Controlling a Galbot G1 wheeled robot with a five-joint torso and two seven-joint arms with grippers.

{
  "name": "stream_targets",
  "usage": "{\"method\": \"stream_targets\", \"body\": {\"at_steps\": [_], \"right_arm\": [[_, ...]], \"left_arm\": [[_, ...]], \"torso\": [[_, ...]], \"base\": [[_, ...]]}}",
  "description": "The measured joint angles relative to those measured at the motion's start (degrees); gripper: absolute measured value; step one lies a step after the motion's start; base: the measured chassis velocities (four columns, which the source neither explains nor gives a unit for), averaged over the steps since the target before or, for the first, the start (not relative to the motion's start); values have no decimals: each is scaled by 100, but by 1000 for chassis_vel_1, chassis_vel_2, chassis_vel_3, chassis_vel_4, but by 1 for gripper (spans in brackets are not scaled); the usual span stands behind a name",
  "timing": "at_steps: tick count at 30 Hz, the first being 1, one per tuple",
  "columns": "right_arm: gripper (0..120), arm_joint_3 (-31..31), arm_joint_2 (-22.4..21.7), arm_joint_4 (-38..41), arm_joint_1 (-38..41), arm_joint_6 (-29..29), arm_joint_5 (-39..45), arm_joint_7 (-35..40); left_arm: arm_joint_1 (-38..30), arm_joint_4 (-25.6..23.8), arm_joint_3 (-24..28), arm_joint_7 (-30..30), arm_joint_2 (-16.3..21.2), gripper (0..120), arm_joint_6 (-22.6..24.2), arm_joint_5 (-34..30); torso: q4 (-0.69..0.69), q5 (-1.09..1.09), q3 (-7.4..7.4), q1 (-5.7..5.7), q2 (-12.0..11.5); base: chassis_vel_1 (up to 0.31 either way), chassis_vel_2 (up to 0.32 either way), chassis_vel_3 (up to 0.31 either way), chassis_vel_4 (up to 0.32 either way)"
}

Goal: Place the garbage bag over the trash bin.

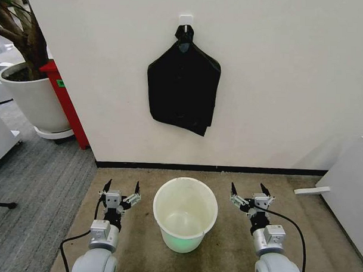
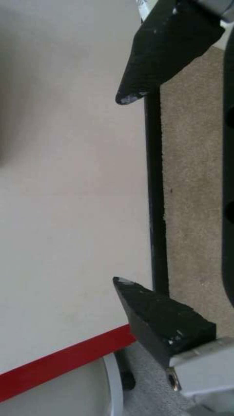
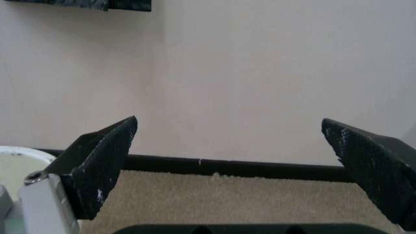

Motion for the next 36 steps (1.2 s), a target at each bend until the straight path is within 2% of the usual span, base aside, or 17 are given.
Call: {"method": "stream_targets", "body": {"at_steps": [36], "right_arm": [[100, 0, 0, 0, 0, 0, 0, 0]], "left_arm": [[0, 0, 0, 0, 0, 100, 0, 0]], "torso": [[0, 0, 0, 0, 0]], "base": [[0, 0, 0, 0]]}}
